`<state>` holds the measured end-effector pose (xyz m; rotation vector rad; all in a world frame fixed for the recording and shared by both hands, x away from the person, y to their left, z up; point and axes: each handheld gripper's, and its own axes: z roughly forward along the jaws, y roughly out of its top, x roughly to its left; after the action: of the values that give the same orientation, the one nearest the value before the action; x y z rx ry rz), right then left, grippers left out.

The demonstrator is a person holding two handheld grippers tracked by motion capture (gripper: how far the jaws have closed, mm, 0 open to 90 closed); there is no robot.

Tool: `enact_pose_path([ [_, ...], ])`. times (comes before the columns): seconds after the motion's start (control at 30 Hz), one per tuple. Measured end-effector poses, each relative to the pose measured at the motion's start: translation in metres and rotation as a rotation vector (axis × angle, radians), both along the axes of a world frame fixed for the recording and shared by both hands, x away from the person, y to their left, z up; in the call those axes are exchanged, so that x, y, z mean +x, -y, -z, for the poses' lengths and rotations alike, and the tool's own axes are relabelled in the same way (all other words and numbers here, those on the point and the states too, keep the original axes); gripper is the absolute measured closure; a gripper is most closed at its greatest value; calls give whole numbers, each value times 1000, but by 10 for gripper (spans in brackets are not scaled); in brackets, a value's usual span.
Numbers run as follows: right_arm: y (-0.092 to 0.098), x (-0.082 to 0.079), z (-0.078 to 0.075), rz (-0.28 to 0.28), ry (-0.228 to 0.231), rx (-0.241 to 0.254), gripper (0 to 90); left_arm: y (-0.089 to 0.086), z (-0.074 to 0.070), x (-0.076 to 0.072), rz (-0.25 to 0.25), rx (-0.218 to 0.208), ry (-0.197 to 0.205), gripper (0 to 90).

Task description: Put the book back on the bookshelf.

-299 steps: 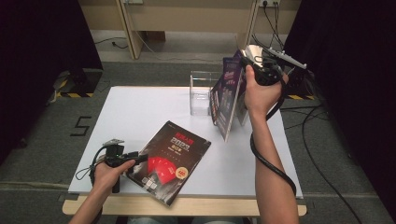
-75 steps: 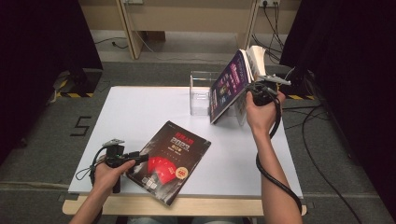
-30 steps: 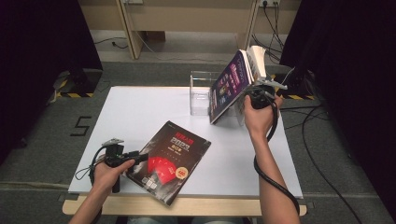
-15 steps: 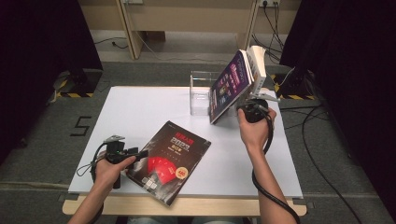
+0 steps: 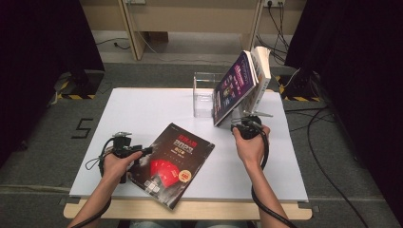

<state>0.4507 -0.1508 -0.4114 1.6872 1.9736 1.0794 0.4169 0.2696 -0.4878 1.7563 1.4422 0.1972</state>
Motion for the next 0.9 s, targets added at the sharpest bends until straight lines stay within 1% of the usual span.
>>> enact_pose_path([
  [0.07, -3, 1, 9, -17, -34, 8, 721, 0, 2, 0, -1, 4, -6, 398],
  [0.1, -5, 1, 13, -22, -48, 2, 720, 0, 4, 1, -3, -1, -8, 398],
  [0.17, -10, 1, 20, -30, -77, 5, 718, -1, 4, 0, -4, -5, -8, 401],
  [0.3, -19, 3, 30, -51, -117, -1, 709, -1, 3, 0, 6, 1, -9, 397],
  [0.4, -27, 5, 37, -72, -140, -3, 702, 0, 3, 0, 13, -5, -14, 395],
  [0.5, -35, 6, 43, -91, -174, -4, 688, 0, 3, -1, 16, -8, -15, 396],
  [0.67, -44, 9, 51, -113, -205, -5, 676, 0, 3, -1, 22, -6, -20, 397],
  [0.73, -47, 11, 54, -116, -215, -9, 671, 0, 3, -1, 24, -4, -22, 398],
  [0.77, -48, 11, 55, -113, -225, -3, 668, 0, 3, -1, 24, -4, -21, 398],
  [0.9, -51, 14, 58, -116, -236, -4, 655, 0, 3, -2, 27, -5, -22, 398],
])
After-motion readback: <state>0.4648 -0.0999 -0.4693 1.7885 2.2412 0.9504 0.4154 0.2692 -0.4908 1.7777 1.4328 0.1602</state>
